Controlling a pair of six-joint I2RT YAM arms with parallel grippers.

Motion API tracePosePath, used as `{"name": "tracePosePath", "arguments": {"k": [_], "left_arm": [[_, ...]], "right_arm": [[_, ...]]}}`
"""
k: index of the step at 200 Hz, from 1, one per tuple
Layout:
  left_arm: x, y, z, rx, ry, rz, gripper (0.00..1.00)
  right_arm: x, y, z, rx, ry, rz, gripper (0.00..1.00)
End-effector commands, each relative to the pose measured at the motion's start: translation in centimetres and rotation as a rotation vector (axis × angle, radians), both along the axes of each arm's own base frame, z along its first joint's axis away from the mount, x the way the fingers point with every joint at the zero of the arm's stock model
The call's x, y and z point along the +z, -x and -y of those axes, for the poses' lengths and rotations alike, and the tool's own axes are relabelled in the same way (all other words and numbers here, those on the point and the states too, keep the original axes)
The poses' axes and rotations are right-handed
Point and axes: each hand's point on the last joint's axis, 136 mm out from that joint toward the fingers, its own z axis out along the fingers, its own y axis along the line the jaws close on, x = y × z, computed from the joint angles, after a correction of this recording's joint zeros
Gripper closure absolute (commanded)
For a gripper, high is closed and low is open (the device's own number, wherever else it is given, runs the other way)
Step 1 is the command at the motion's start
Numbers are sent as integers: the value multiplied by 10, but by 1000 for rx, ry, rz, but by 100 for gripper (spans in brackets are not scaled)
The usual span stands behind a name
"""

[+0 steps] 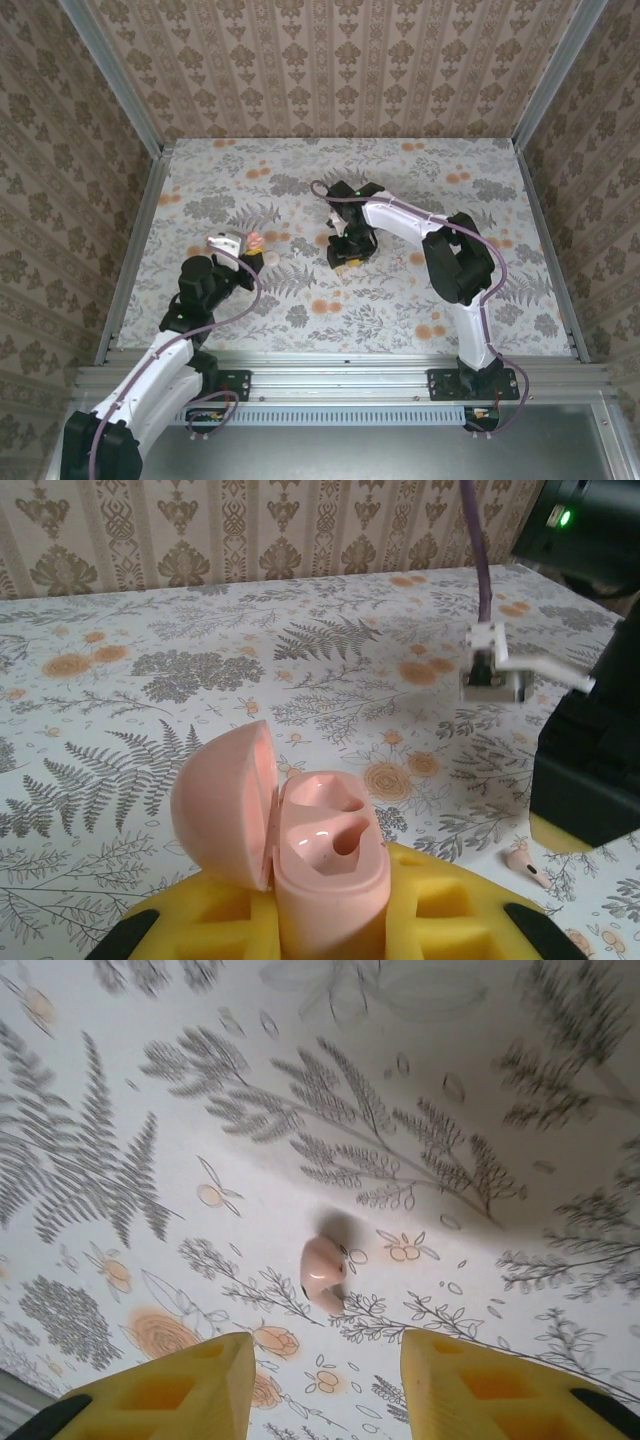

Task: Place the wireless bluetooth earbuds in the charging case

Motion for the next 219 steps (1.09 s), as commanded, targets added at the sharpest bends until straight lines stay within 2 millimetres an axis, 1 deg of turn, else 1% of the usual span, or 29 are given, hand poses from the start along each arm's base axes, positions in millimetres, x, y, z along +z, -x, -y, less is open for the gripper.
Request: {"name": "tracePosePath", "arguments": {"k": [1, 15, 42, 78, 121, 145, 219], "left_arm": [[6, -1, -1, 2, 8, 21, 83], [7, -1, -1, 1, 8, 26, 83], [7, -1, -1, 0, 8, 25, 83], [7, -1, -2, 2, 4, 26, 83], [6, -1, -4, 9, 0, 24, 83], [5, -1, -4, 12, -2, 23, 83], [5, -2, -5, 14, -1, 24, 83]], "right_arm": [[22, 4, 9, 36, 98, 34, 57], [22, 4, 8, 56, 142, 41, 57], [12, 2, 6, 81, 211, 34, 57], [4, -4, -4, 100, 212, 38, 56], [-12, -2, -13, 137, 221, 12, 56], [-21, 0, -13, 146, 241, -1, 56], [-35, 4, -10, 170, 280, -21, 60]]}}
